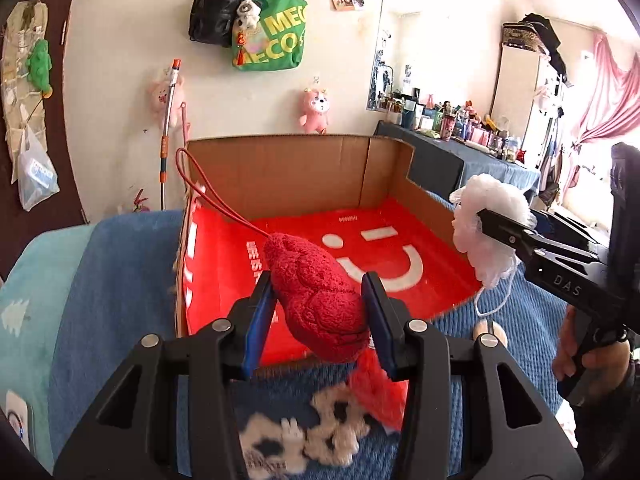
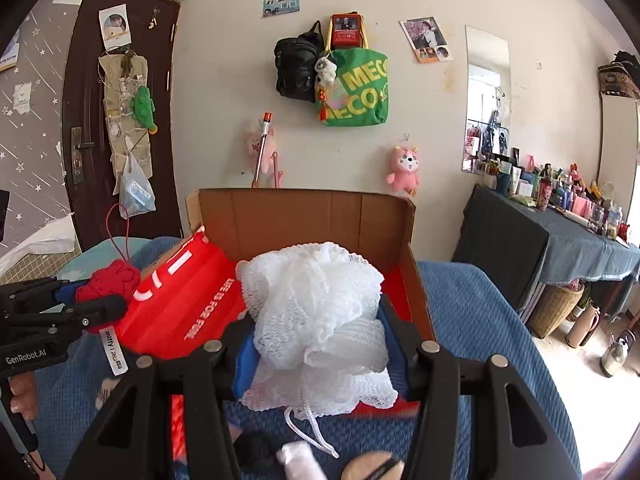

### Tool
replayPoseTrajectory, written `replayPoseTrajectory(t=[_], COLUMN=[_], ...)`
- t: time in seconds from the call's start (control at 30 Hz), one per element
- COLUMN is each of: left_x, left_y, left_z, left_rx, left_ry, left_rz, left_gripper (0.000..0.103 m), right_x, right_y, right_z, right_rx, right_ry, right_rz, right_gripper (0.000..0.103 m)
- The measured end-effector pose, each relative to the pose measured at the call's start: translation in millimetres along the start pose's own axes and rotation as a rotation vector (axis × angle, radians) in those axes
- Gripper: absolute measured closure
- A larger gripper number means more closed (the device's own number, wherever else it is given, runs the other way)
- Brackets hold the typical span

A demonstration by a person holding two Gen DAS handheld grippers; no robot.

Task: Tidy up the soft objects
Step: 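Carry the red ball and white puff with both tools into the cardboard box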

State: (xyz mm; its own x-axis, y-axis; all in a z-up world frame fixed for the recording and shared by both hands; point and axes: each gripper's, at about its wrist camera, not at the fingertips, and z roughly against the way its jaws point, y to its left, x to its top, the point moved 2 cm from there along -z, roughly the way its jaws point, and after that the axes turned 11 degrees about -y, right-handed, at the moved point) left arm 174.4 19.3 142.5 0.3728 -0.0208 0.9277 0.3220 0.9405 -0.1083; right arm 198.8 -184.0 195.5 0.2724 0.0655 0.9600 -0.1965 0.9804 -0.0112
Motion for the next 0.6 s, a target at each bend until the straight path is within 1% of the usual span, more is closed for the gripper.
replayPoseTrajectory(t=[0.13,0.2,0.27,0.33,0.4,0.53,0.6], left_x=[19,28,35,41,46,48,48], left_y=[5,6,6,7,10,18,22], left_z=[-25,-42,-55,-72,-88,-126,-146], left_rx=[-0.008,0.006,-0.001,0.009,0.011,0.017,0.039], left_ry=[0.021,0.042,0.053,0.074,0.088,0.147,0.169], left_rz=[-0.019,-0.042,-0.056,-0.077,-0.09,-0.081,-0.099], left_gripper=[0.061,0.061,0.061,0.061,0.061,0.061,0.061], right_x=[12,16,19,21,22,23,21], right_y=[-7,-11,-14,-16,-17,-15,-11], right_z=[-29,-45,-67,-89,-108,-140,-157], right_rx=[-0.004,-0.001,-0.02,-0.029,-0.034,-0.052,-0.07], right_ry=[0.023,0.041,0.071,0.106,0.139,0.187,0.209], right_rz=[0.013,0.012,0.031,0.047,0.064,0.105,0.144], right_gripper=[0.048,0.048,0.048,0.048,0.048,0.048,0.048])
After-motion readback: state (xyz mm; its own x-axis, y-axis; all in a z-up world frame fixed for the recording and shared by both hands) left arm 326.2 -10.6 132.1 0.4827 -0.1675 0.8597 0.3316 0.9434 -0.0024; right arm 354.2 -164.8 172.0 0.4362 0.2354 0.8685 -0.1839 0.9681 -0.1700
